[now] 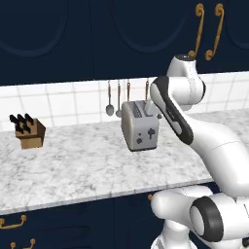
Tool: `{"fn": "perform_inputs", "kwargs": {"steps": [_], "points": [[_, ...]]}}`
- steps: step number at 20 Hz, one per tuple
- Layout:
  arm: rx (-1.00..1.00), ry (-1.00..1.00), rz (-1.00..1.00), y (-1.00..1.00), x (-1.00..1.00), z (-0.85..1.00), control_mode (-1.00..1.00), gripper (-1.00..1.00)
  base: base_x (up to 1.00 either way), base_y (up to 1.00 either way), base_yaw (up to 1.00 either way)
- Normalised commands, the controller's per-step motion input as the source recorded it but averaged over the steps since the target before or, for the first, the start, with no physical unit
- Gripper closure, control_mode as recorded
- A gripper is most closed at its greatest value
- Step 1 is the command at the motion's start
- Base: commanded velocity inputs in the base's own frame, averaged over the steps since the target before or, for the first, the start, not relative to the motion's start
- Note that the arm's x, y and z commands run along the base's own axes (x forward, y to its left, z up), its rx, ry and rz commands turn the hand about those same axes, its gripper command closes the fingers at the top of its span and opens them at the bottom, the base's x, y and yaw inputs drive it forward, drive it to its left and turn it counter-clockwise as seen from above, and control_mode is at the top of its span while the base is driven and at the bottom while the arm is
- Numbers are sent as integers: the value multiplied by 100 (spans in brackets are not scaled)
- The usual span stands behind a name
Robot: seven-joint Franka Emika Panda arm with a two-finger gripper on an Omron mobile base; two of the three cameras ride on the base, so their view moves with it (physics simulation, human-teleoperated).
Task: Take a straw from the drawer in front and place it inside the glass cup on the dining counter.
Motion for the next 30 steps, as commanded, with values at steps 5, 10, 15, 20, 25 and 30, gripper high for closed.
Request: {"fn": "perform_inputs", "kwargs": {"steps": [5,10,15,20,25,30], "points": [[0,0,0,0,0,0,100,-100,-31,0,0],[0,0,0,0,0,0,100,-100,-87,31,-3],[0,0,0,0,0,0,100,-100,-10,59,-36],[0,0,0,0,0,0,100,-100,0,61,-69],[0,0,0,0,0,0,100,-100,-1,62,-68],[0,0,0,0,0,0,100,-100,-19,75,-61]]}}
